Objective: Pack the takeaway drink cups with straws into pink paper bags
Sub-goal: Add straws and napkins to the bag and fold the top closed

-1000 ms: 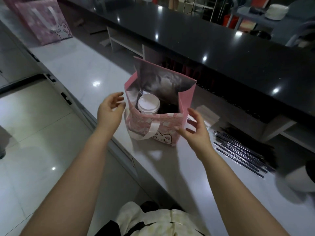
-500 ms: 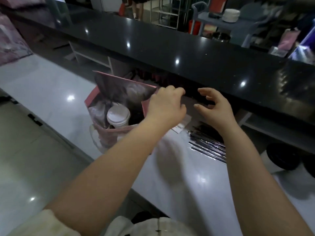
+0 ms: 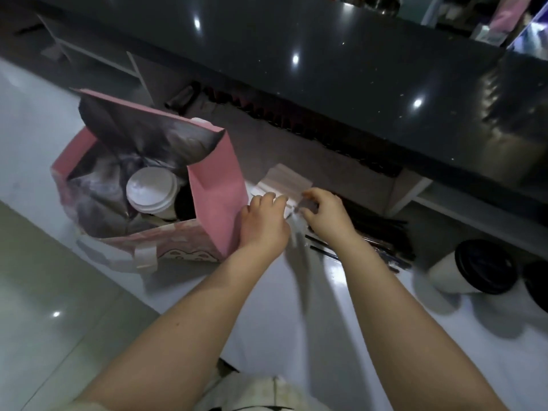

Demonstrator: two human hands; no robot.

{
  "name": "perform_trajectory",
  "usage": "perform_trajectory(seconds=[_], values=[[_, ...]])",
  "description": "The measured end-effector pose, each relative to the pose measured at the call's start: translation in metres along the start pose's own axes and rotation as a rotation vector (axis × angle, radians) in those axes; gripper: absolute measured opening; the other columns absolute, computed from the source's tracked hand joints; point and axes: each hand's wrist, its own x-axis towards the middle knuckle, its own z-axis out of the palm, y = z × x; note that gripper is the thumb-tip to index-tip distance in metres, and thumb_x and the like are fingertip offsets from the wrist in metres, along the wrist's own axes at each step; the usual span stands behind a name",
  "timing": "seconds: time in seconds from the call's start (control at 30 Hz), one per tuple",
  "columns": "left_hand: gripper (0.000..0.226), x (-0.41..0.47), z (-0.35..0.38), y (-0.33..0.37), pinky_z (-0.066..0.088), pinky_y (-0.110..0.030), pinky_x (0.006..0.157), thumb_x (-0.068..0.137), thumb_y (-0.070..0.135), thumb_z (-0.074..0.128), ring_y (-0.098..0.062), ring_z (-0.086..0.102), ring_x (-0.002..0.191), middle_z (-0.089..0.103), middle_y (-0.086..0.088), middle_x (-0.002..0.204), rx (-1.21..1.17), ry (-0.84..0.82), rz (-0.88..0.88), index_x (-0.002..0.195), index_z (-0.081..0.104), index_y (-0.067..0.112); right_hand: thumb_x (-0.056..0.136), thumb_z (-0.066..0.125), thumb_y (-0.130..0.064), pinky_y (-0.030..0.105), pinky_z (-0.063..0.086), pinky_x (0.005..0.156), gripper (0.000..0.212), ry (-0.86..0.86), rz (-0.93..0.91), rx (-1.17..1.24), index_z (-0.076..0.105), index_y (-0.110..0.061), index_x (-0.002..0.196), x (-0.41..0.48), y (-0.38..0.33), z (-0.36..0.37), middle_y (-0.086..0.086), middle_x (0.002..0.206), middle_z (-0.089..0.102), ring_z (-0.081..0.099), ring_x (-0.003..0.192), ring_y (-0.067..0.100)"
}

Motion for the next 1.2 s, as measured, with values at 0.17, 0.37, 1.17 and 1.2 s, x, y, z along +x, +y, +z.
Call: perform_trajectory(seconds=[0.17, 0.37, 1.17, 1.2], values=[[0.049, 0.012, 0.016, -0.002, 0.037, -0.041, 0.091, 0.082, 0.018, 0.055, -0.028, 0.046, 0.119, 0.051, -0.002, 0.134, 0.006, 0.034, -0.021, 0.131, 0.052, 0.022, 0.092, 0.052, -0.019, 0.043, 0.040, 0.102, 0.041, -0.027, 0.148, -0.125, 0.053, -0.024, 0.133, 0.059, -0.001, 0.018, 0.010, 0.134, 0.051, 0.046, 0.123, 0.035], [0.045, 0.029, 0.026, 0.002, 0.036, -0.041, 0.095, 0.084, 0.020, 0.053, -0.026, 0.041, 0.126, 0.046, -0.001, 0.140, 0.000, 0.003, -0.052, 0.129, 0.051, 0.021, 0.092, 0.055, -0.039, 0.045, 0.024, 0.103, 0.037, -0.055, 0.228, -0.371, 0.053, -0.030, 0.127, 0.087, 0.006, 0.031, 0.004, 0.139, 0.044, 0.025, 0.132, 0.035], [0.050, 0.019, 0.013, -0.005, 0.041, -0.040, 0.094, 0.086, 0.019, 0.056, -0.026, 0.045, 0.123, 0.048, 0.000, 0.139, -0.064, 0.022, -0.075, 0.135, 0.048, 0.021, 0.093, 0.056, -0.020, 0.035, 0.050, 0.074, 0.013, 0.145, 0.137, 0.233, 0.054, -0.011, 0.102, 0.070, 0.005, 0.025, 0.003, 0.092, 0.061, 0.060, 0.087, 0.028], [0.049, 0.018, 0.013, -0.005, 0.041, -0.040, 0.094, 0.086, 0.019, 0.056, -0.026, 0.045, 0.123, 0.048, 0.000, 0.139, -0.068, 0.026, -0.074, 0.135, 0.048, 0.021, 0.093, 0.056, -0.019, 0.030, 0.048, 0.068, 0.012, 0.133, 0.149, 0.277, 0.052, -0.012, 0.102, 0.070, 0.004, 0.022, 0.001, 0.090, 0.058, 0.059, 0.084, 0.026]])
